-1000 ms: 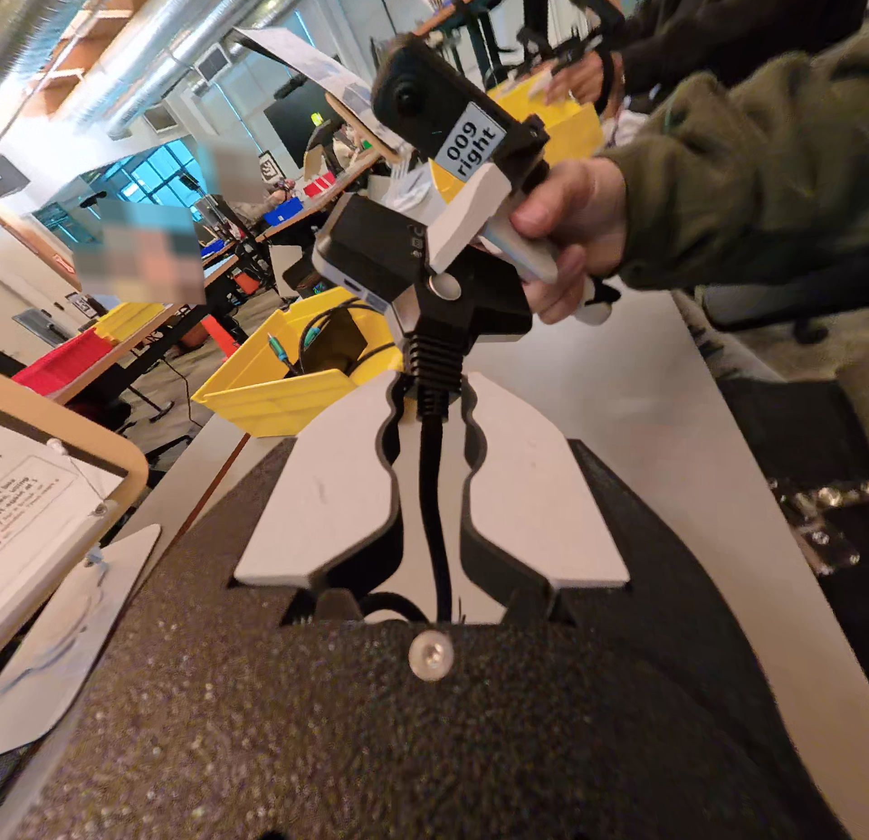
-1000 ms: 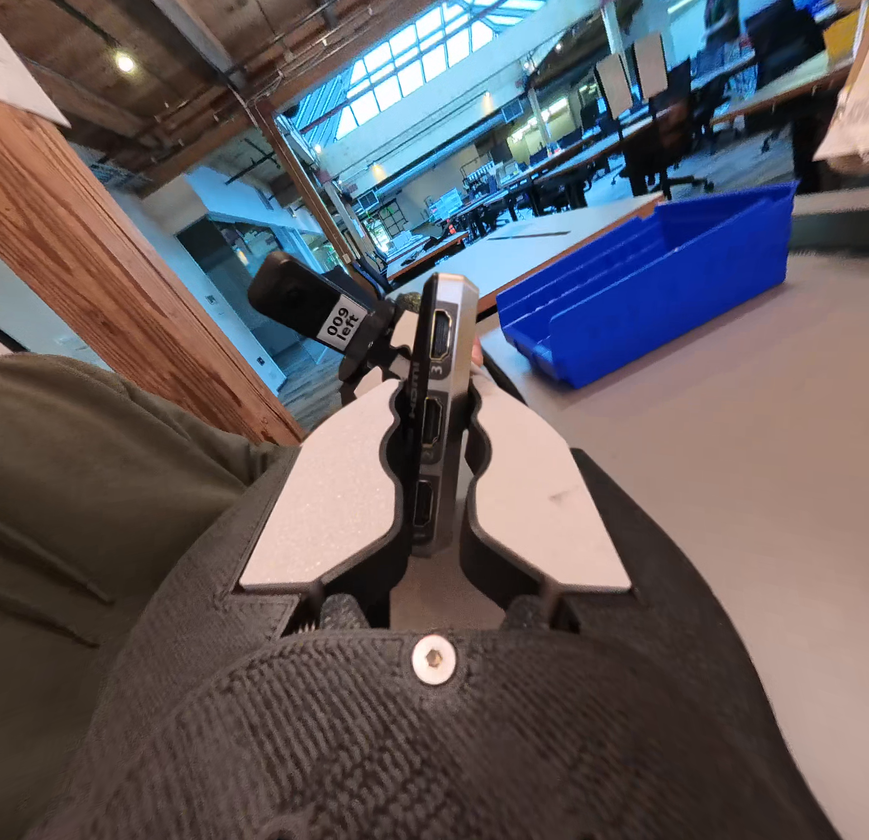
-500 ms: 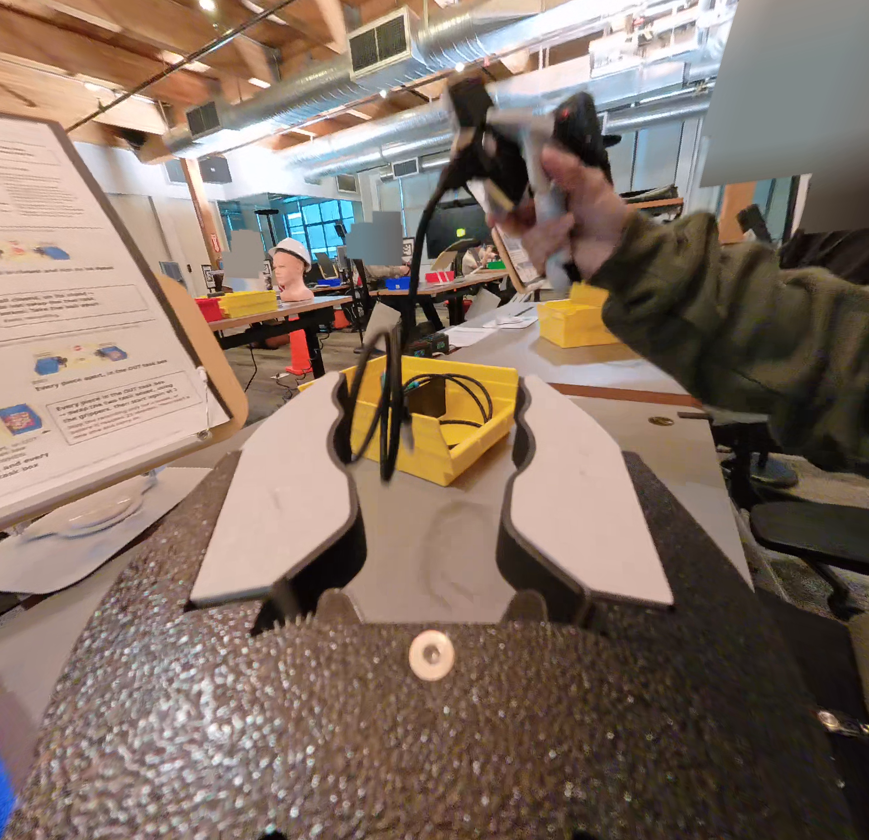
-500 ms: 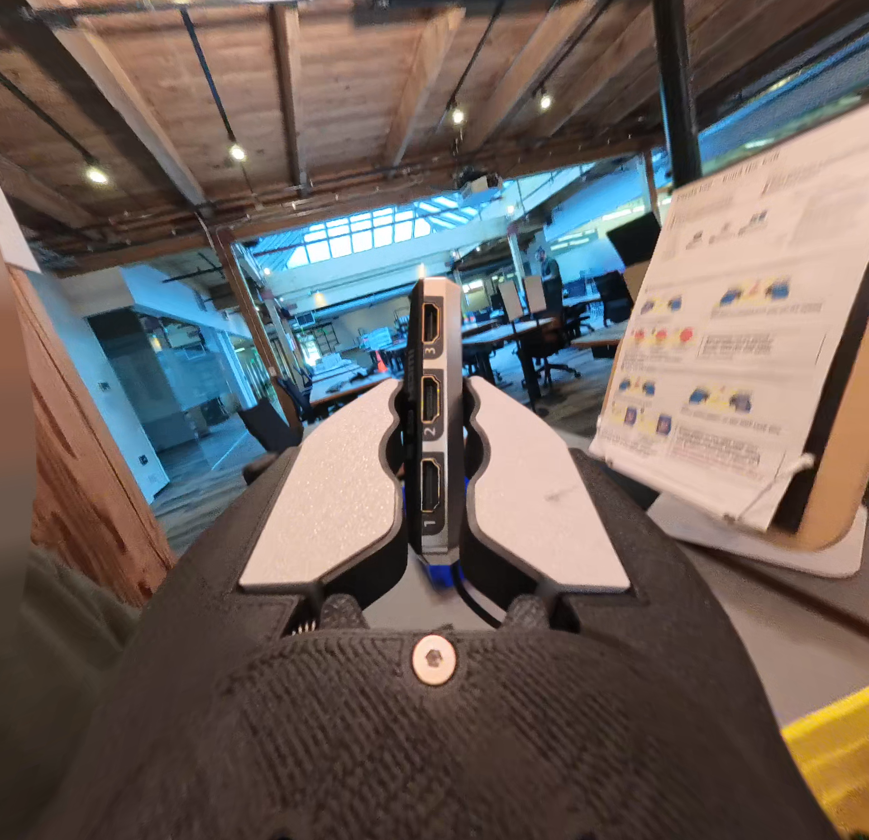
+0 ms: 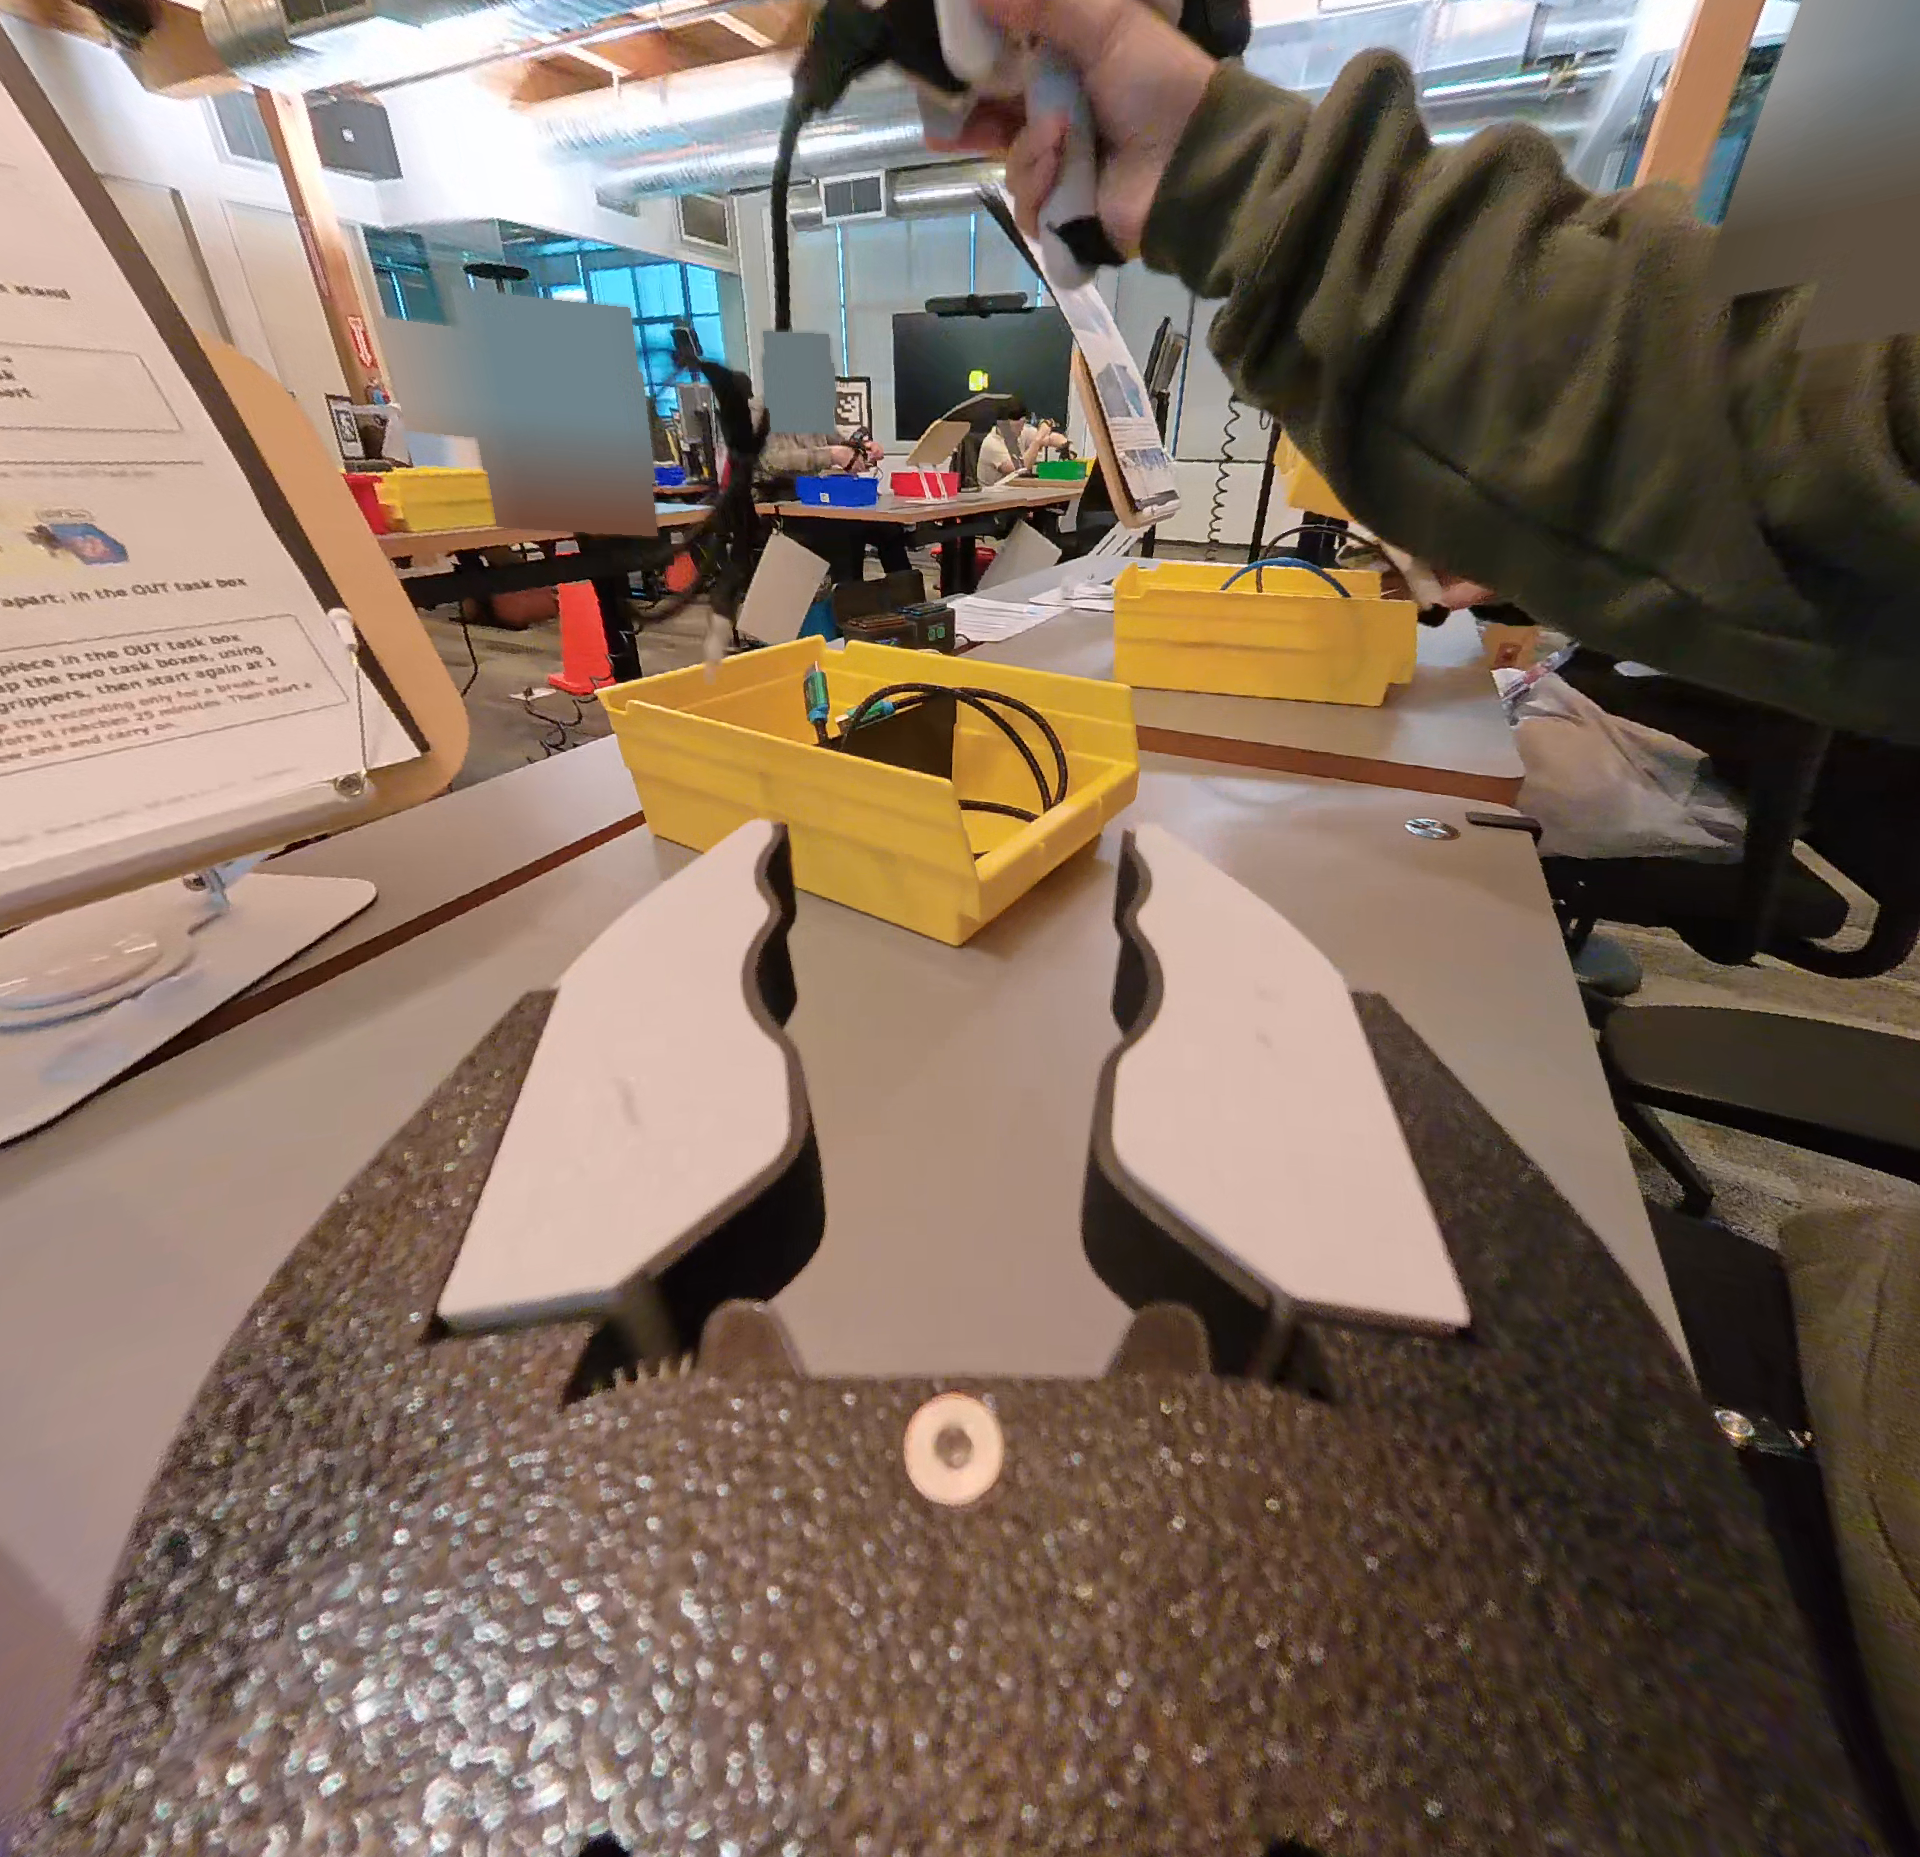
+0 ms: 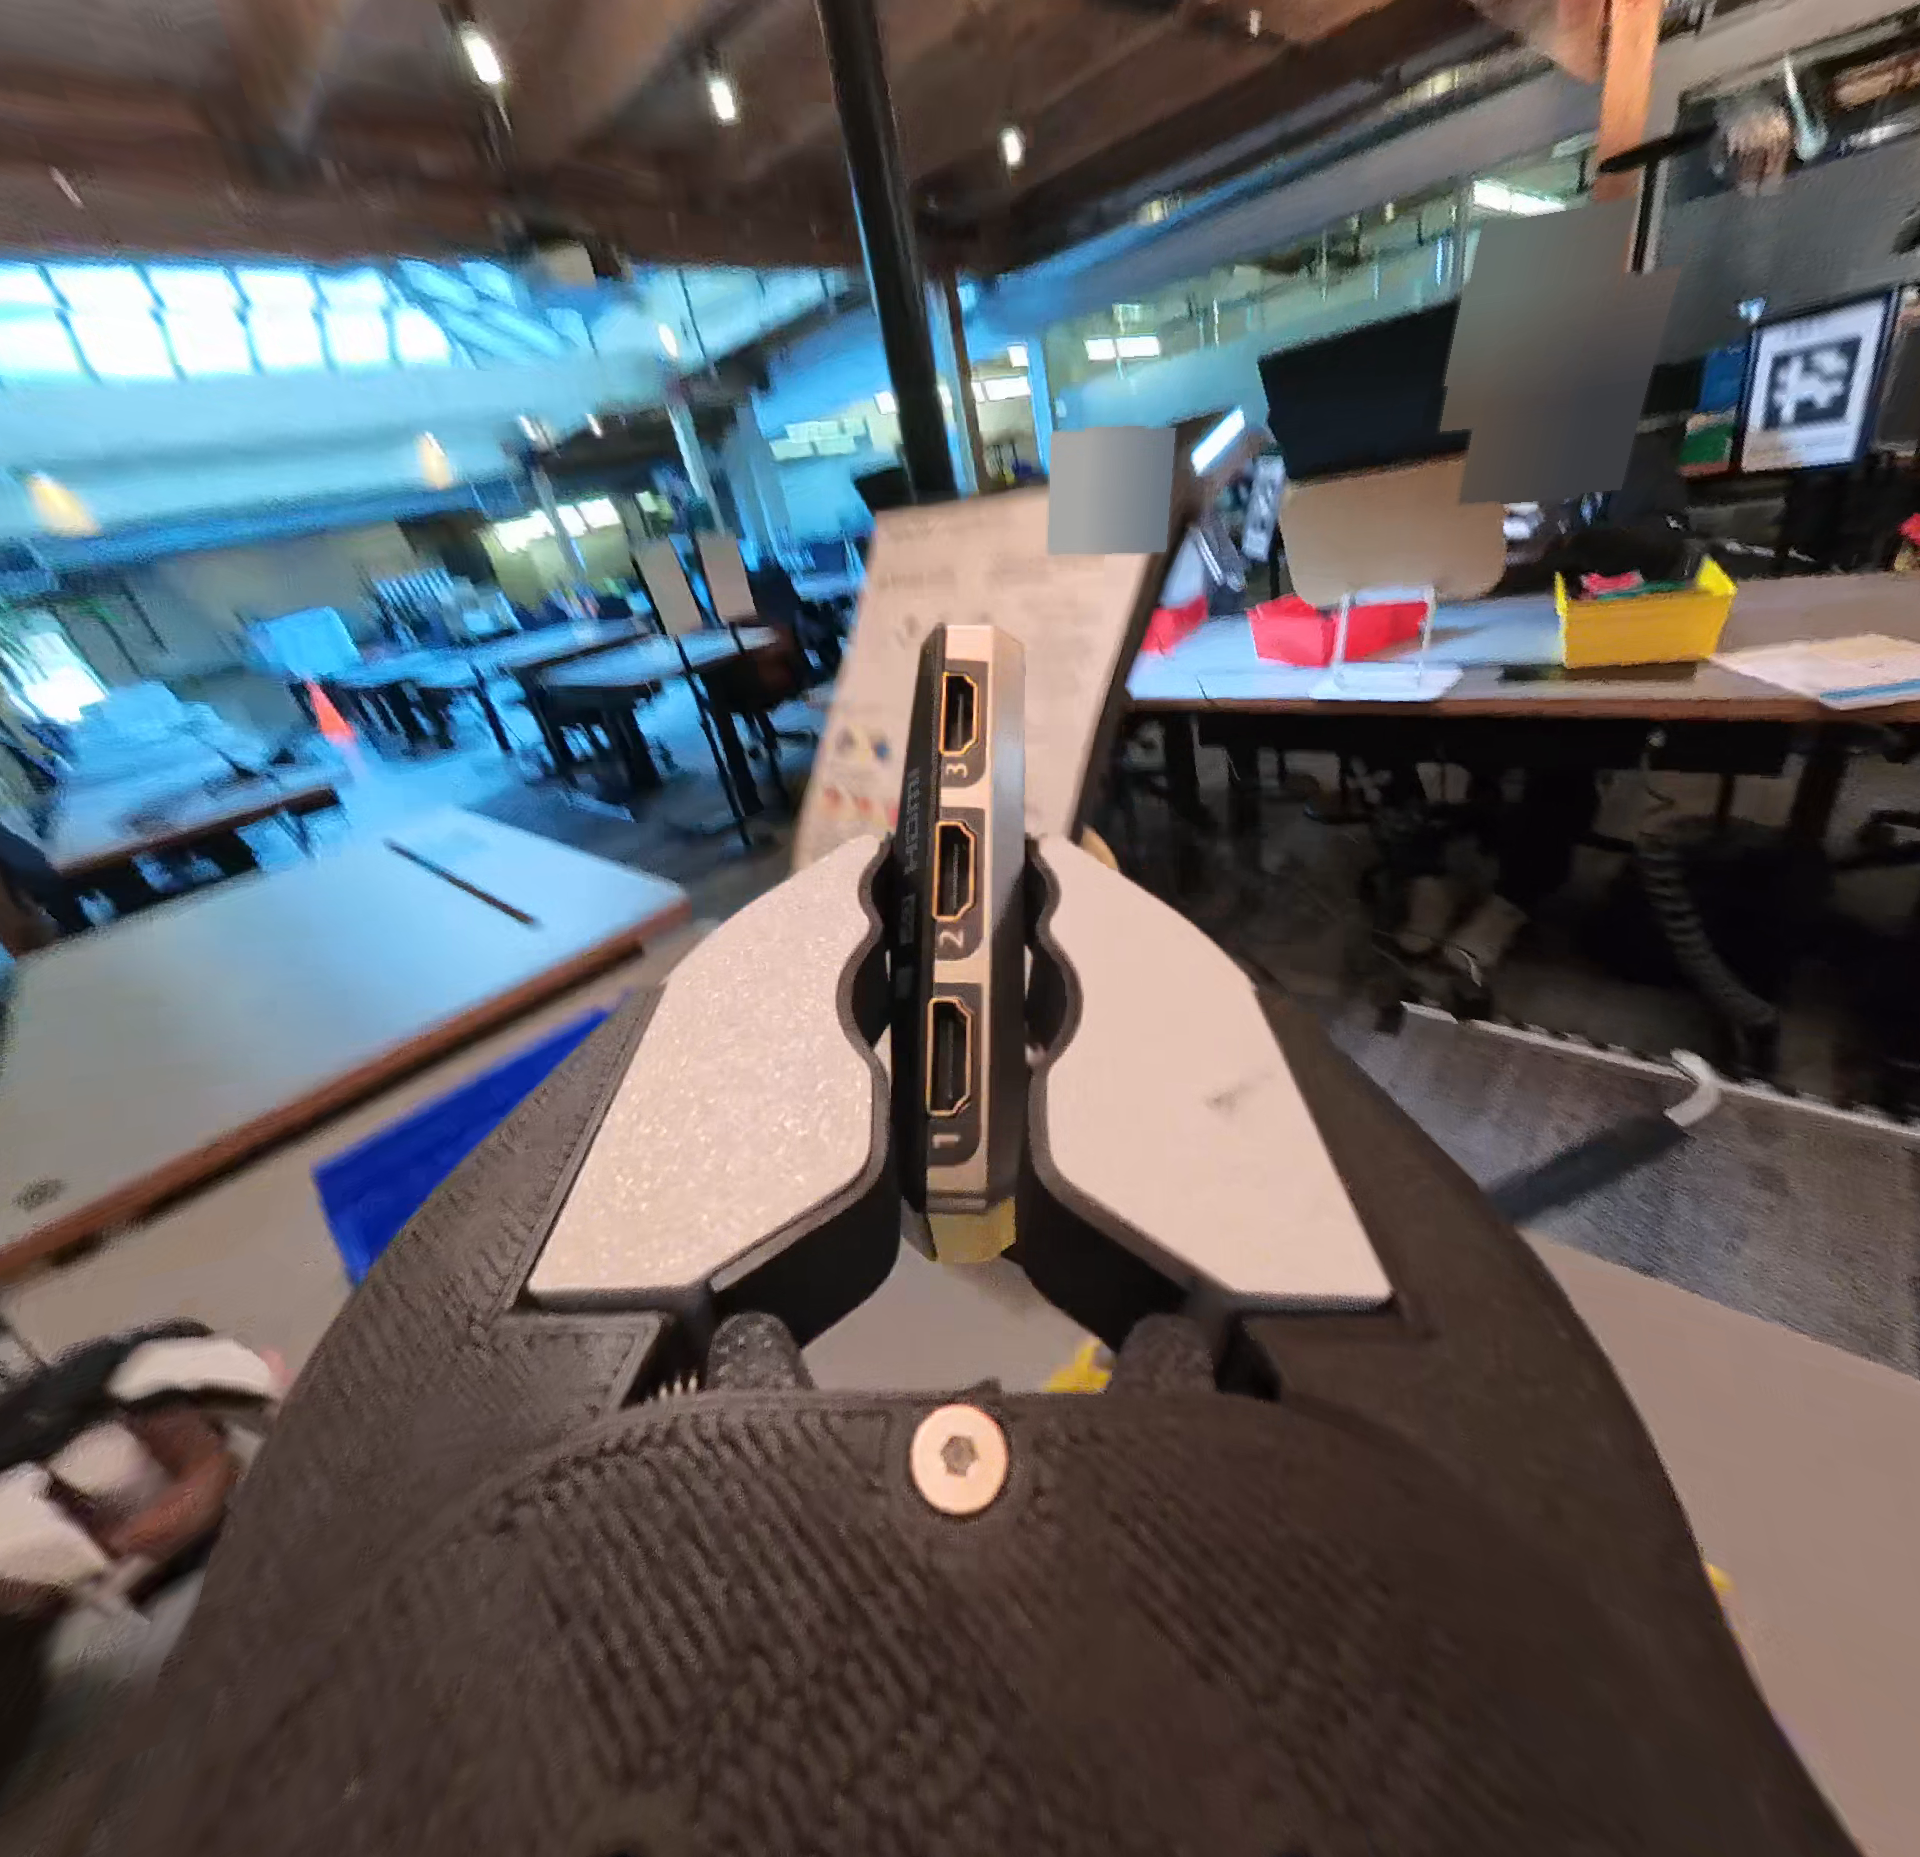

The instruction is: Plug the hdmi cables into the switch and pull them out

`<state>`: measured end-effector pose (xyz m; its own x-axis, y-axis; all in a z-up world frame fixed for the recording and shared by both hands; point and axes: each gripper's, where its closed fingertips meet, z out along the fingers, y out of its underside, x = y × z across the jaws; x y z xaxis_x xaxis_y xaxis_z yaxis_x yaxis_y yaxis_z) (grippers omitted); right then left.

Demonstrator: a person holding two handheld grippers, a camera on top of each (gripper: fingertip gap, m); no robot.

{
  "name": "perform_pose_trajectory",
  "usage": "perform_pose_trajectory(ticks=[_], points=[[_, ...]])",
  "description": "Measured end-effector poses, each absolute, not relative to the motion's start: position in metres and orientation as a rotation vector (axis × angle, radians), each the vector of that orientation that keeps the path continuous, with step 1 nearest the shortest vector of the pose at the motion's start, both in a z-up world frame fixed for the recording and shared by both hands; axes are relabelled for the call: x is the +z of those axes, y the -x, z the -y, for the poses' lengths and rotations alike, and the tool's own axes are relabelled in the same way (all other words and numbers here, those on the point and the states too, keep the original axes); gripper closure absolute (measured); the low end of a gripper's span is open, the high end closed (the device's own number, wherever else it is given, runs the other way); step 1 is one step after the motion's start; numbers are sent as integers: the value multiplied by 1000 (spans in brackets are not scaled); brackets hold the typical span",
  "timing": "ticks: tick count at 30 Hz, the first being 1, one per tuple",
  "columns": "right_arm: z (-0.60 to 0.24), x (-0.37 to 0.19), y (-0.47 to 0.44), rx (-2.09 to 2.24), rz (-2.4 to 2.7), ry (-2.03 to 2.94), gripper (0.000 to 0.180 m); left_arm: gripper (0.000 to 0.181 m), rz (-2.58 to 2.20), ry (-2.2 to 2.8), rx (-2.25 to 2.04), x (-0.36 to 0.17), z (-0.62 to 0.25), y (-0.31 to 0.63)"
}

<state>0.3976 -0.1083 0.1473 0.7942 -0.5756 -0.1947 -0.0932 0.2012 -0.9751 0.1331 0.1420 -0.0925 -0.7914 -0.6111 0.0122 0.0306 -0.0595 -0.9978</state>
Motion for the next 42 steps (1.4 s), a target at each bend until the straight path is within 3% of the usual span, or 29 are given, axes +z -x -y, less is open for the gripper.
perform_pose_trajectory(ticks=[8,21,31,42], points=[[129,43,-446,-440,-757,1582,157,125,-1790,614,-1894,-97,-140,-134],[157,5,-468,-486,-789,1572,158,125,-1870,585,-1864,-108,-124,-133],[160,-53,-484,-607,-784,1762,157,127,-1861,601,-1856,-110,-129,-135],[66,-133,-487,-909,-145,2451,157,128,-1882,580,-1864,-109,-124,-131]])
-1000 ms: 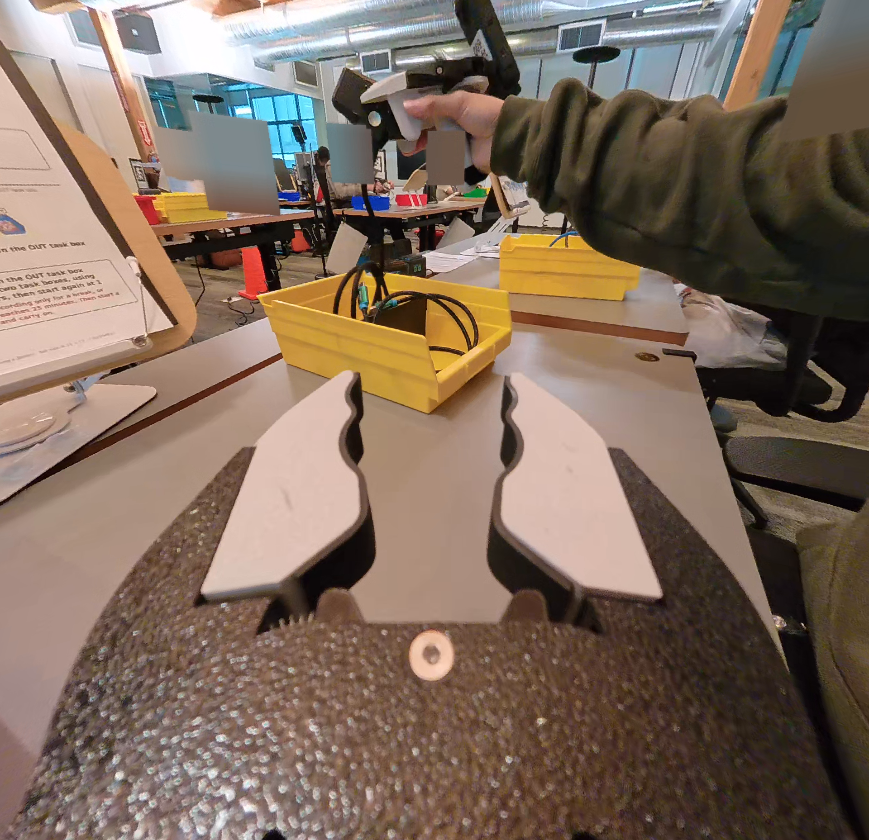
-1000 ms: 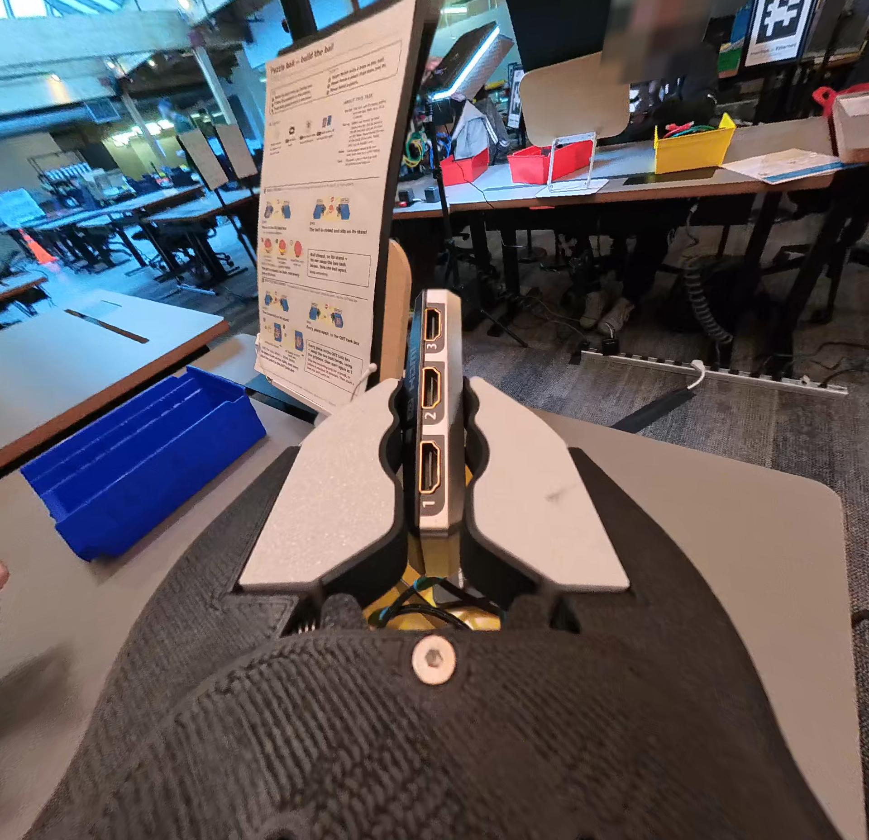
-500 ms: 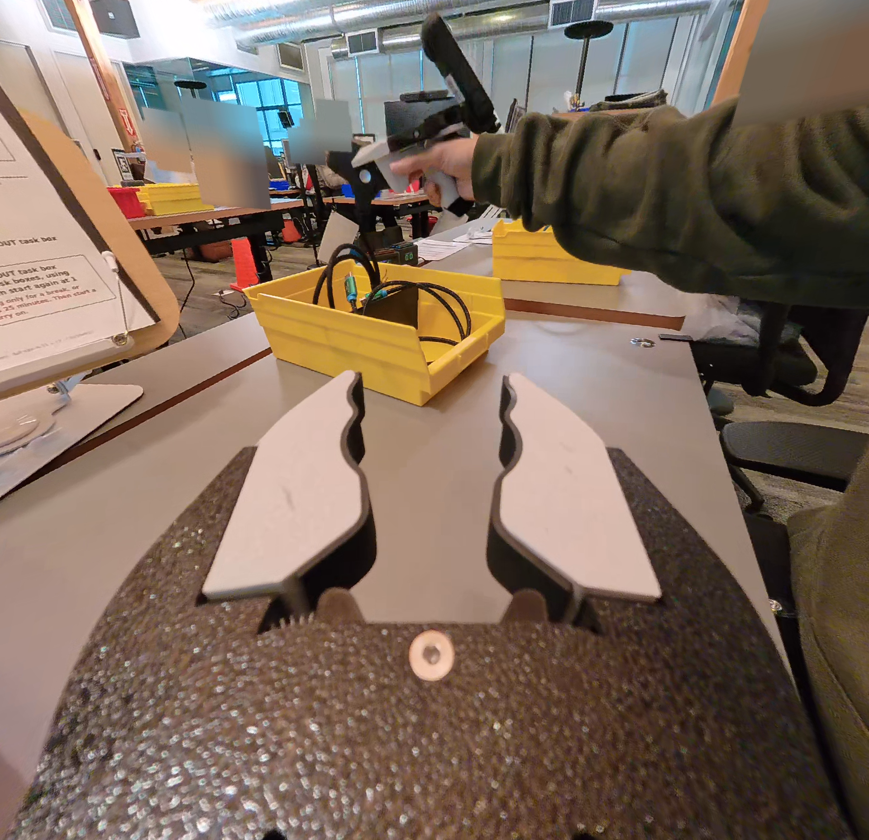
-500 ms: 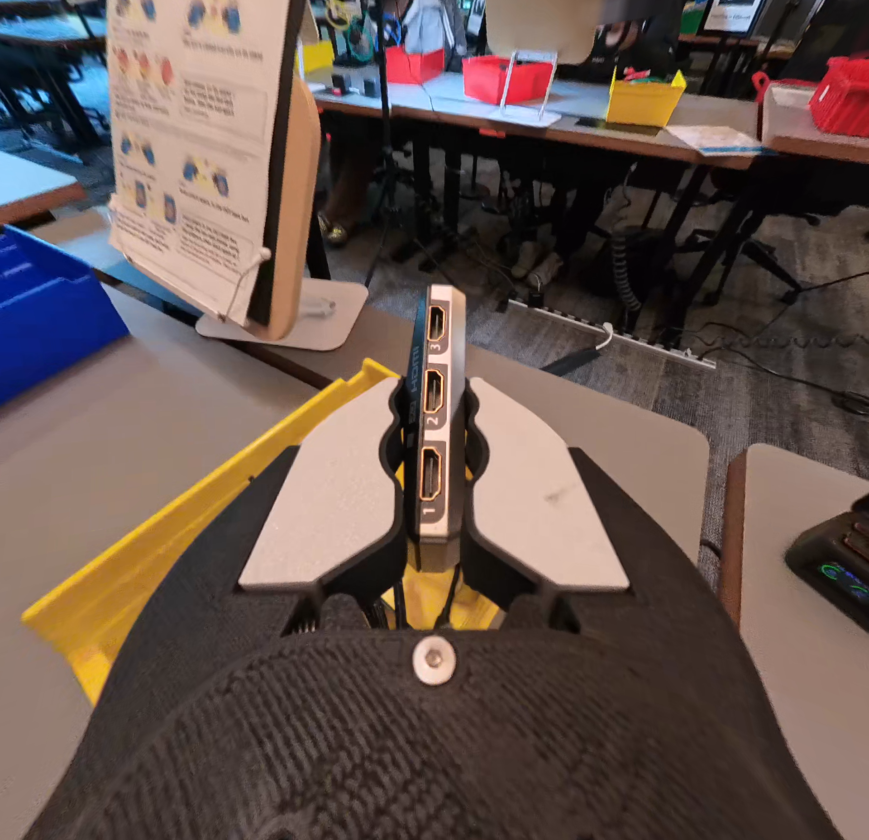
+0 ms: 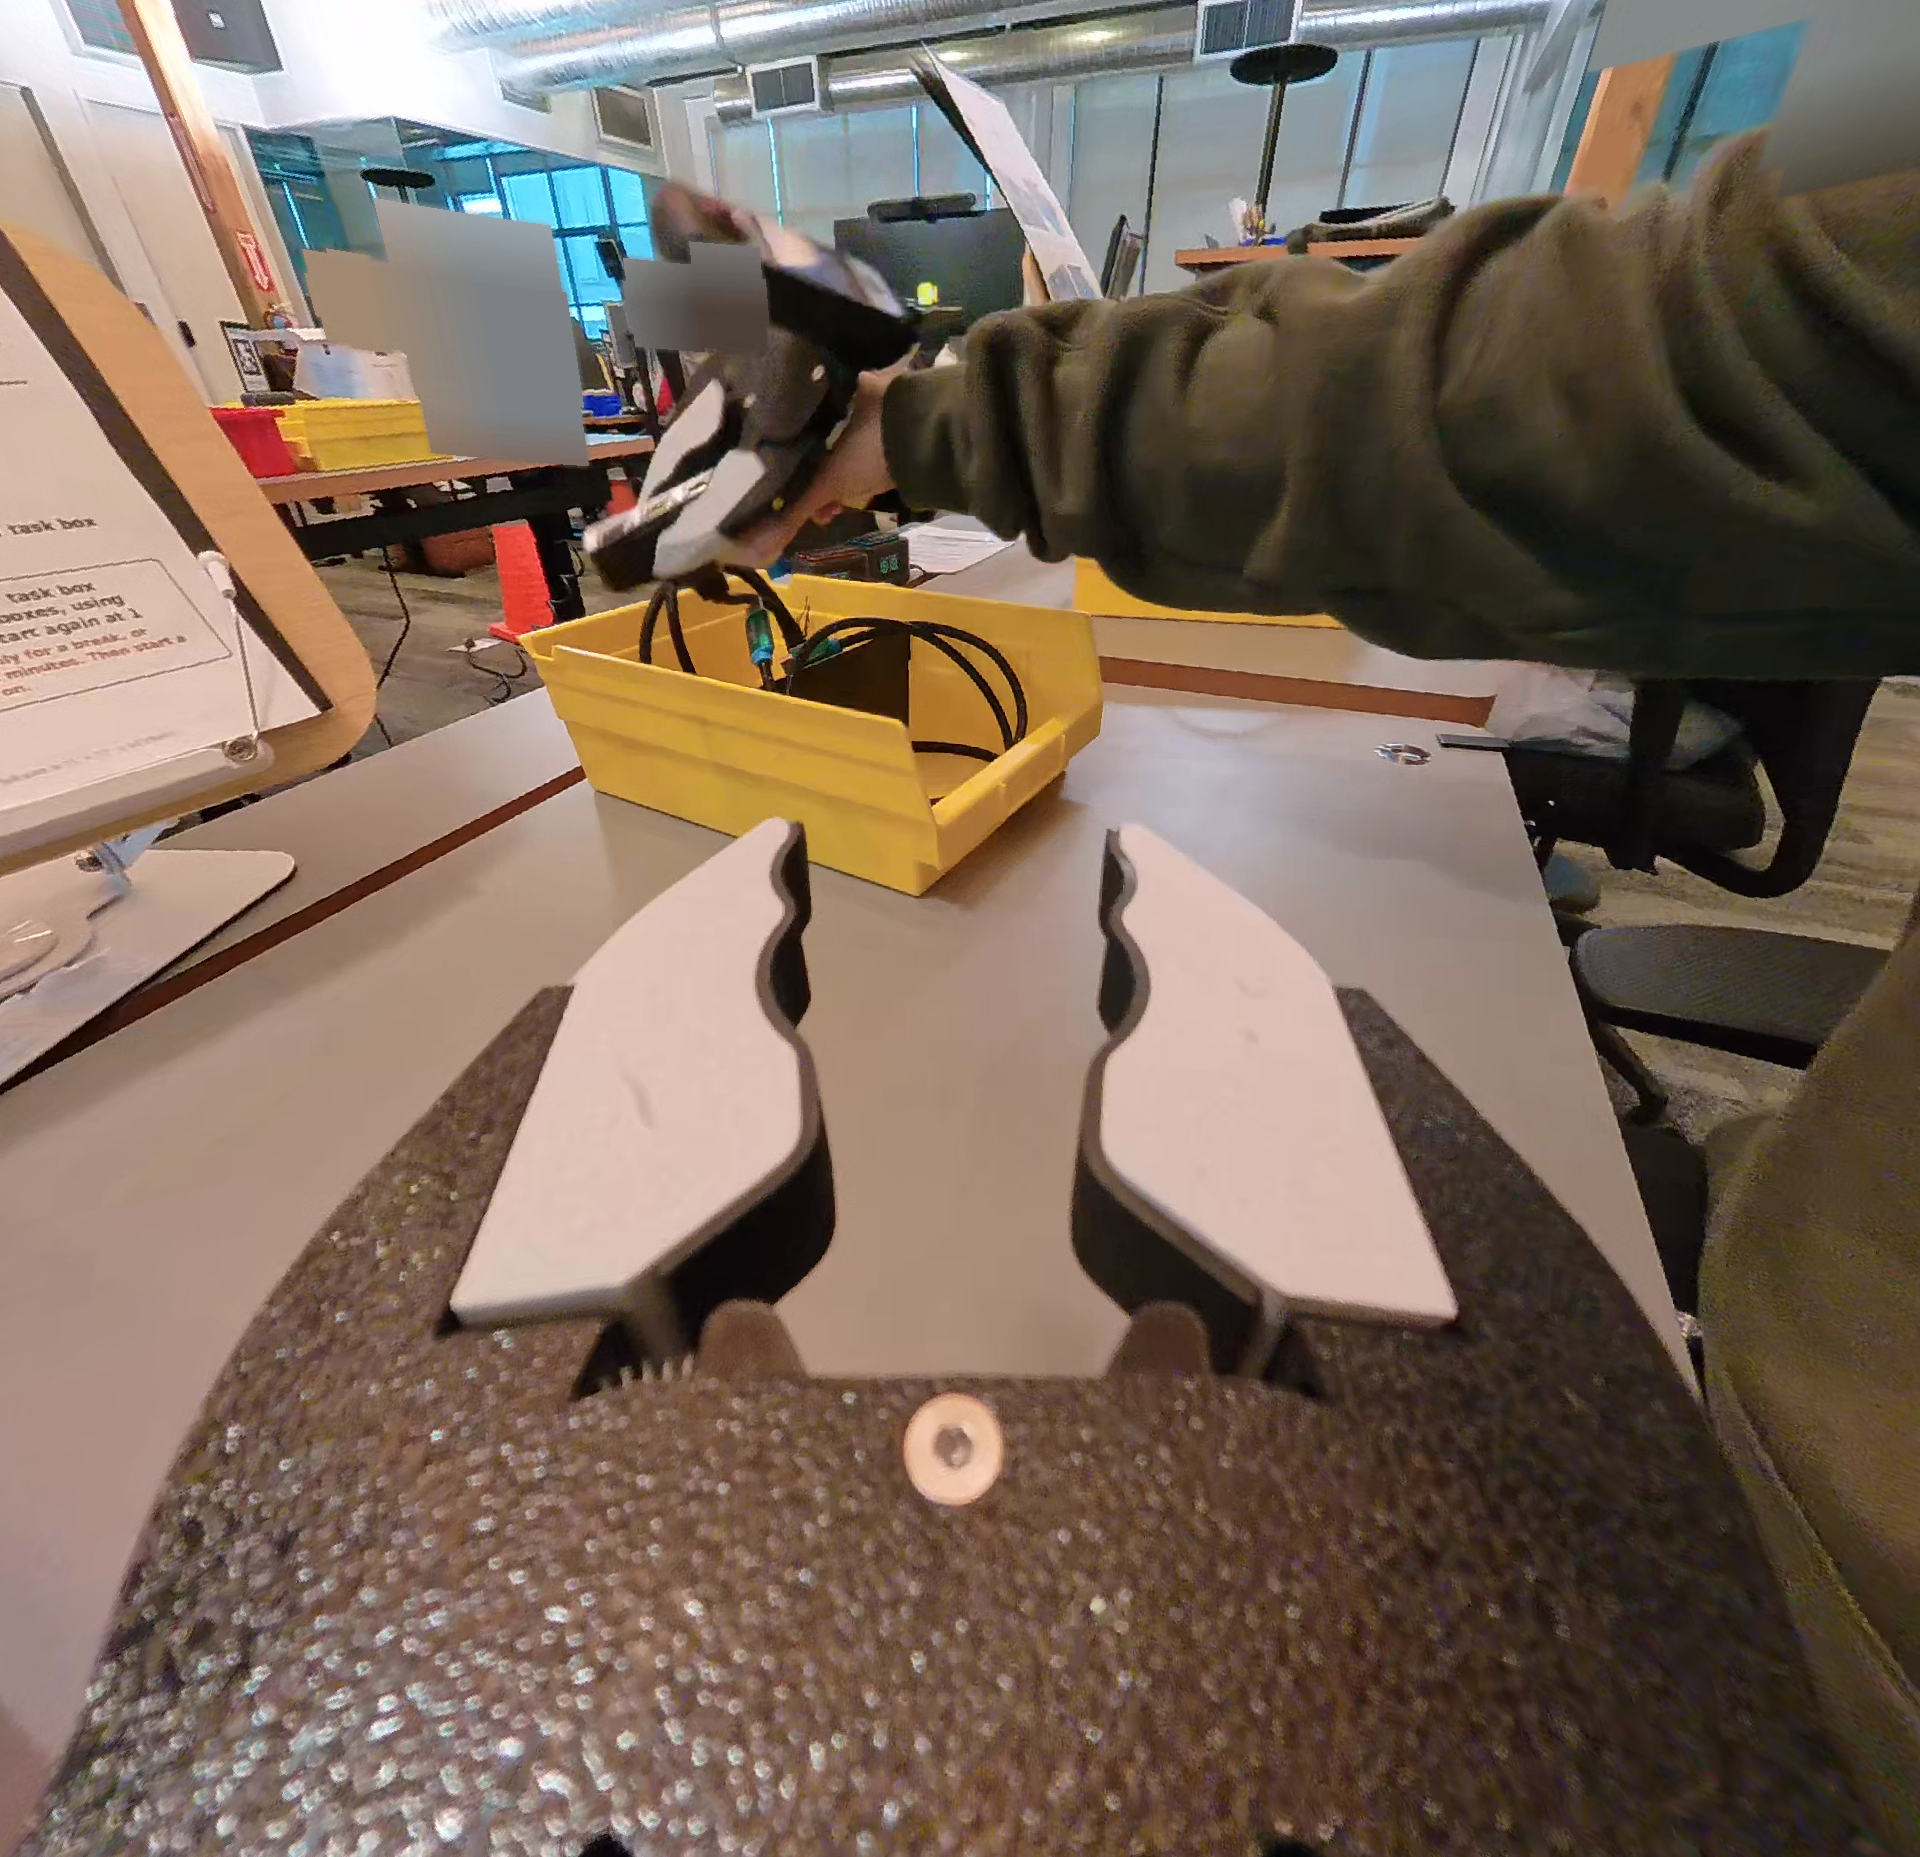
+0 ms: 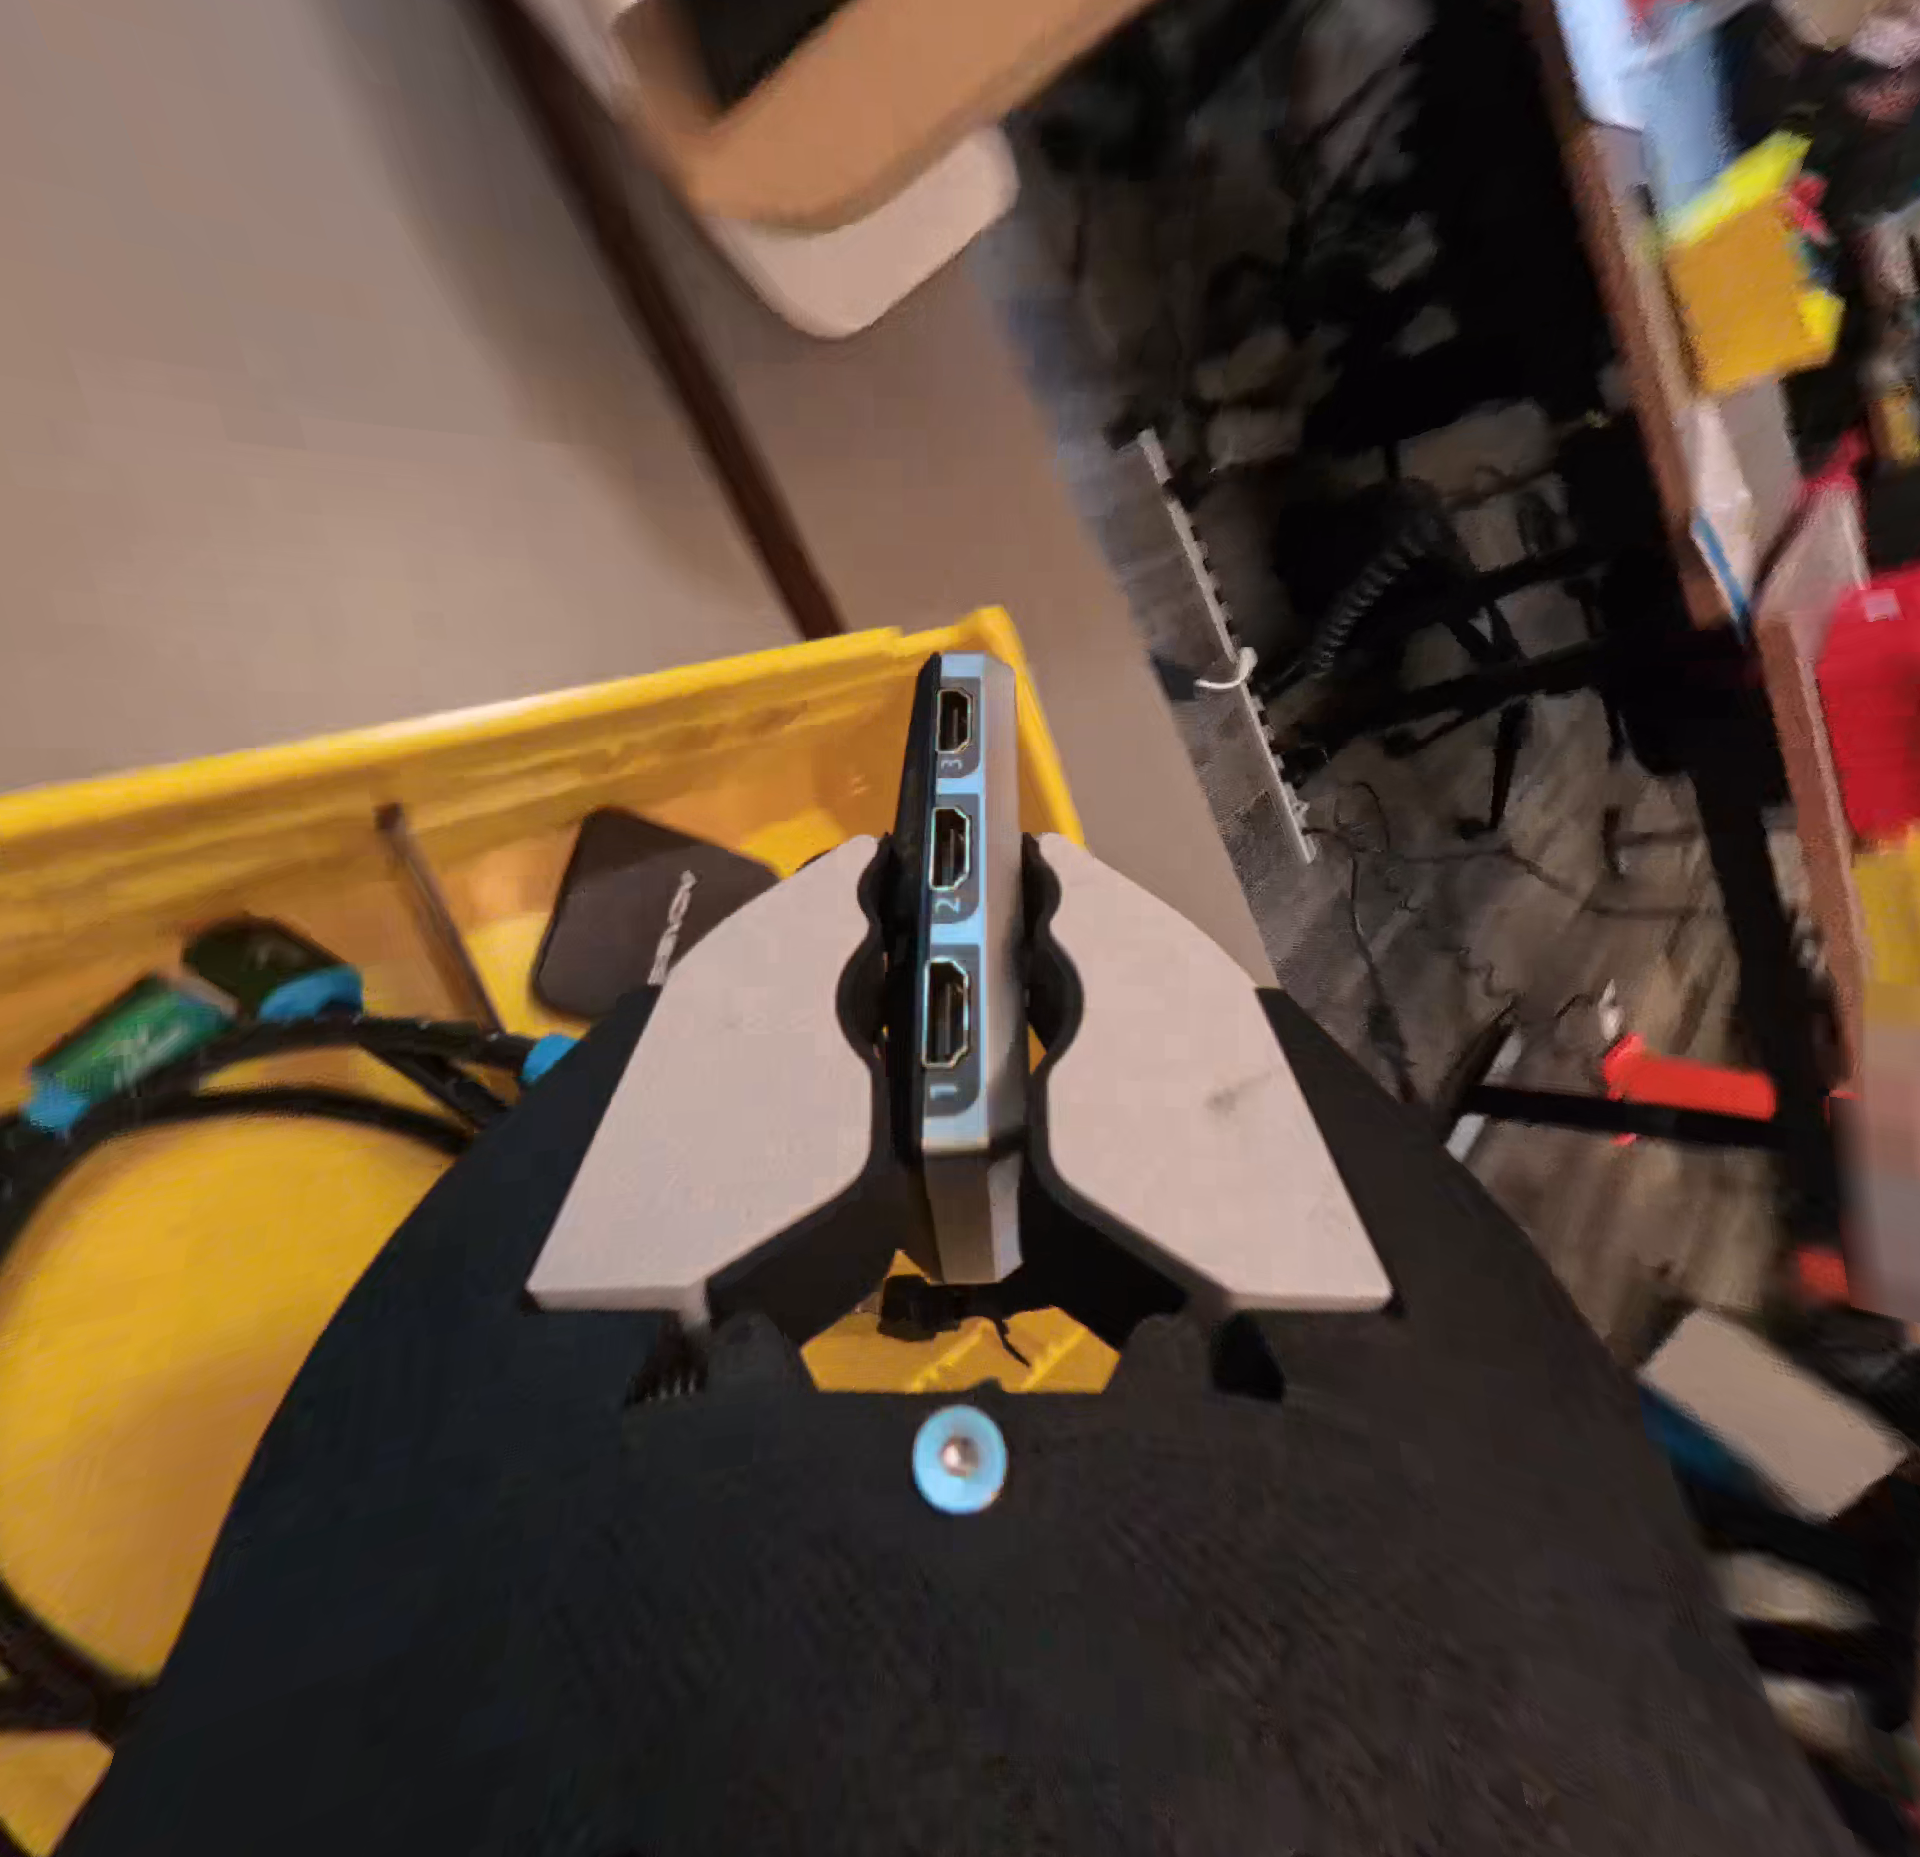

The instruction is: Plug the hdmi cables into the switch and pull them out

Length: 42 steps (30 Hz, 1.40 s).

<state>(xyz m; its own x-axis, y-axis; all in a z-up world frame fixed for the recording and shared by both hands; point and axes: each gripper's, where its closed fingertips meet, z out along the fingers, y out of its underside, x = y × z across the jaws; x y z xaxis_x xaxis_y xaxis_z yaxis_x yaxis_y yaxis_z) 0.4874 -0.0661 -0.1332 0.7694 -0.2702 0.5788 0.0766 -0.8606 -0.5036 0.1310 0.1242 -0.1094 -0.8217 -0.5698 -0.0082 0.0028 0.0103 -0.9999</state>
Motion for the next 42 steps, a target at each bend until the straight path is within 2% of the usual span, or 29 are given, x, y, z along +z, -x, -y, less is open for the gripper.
perform_pose_trajectory(ticks=[3,7,10,11,12,16,20,22,24,28,33,38,42], points=[[55,-160,-482,-926,43,2616,155,128,-1885,578,-1877,-109,-123,-129],[56,-162,-482,-882,-80,2616,149,128,-1916,559,-1881,-110,-119,-126],[64,-153,-478,-887,-117,2554,133,128,-1928,557,-1876,-113,-120,-126],[66,-153,-469,-803,-123,2555,116,128,-1925,562,-1887,-113,-120,-126],[71,-151,-465,-751,-165,2547,111,128,-1922,567,-1898,-113,-120,-126],[92,-148,-465,-765,-344,2488,128,128,-1934,572,-1886,-116,-119,-127],[74,-139,-434,-654,-214,2345,130,128,-1951,571,-1883,-119,-114,-126],[69,-124,-431,-709,-235,2237,141,128,-1960,561,-1883,-120,-110,-126],[81,-121,-435,-780,-392,2234,133,128,-1977,557,-1881,-123,-104,-125],[118,-100,-413,-903,-633,2053,138,128,-1988,593,-1840,-129,-95,-131],[185,-115,-352,-820,-924,1868,138,128,-2005,659,-1791,-137,-74,-152],[207,-126,-284,-829,-988,1623,141,126,-2097,707,-1715,-137,-31,-188],[206,-125,-273,-817,-987,1597,141,123,-2170,699,-1677,-132,11,-219]])
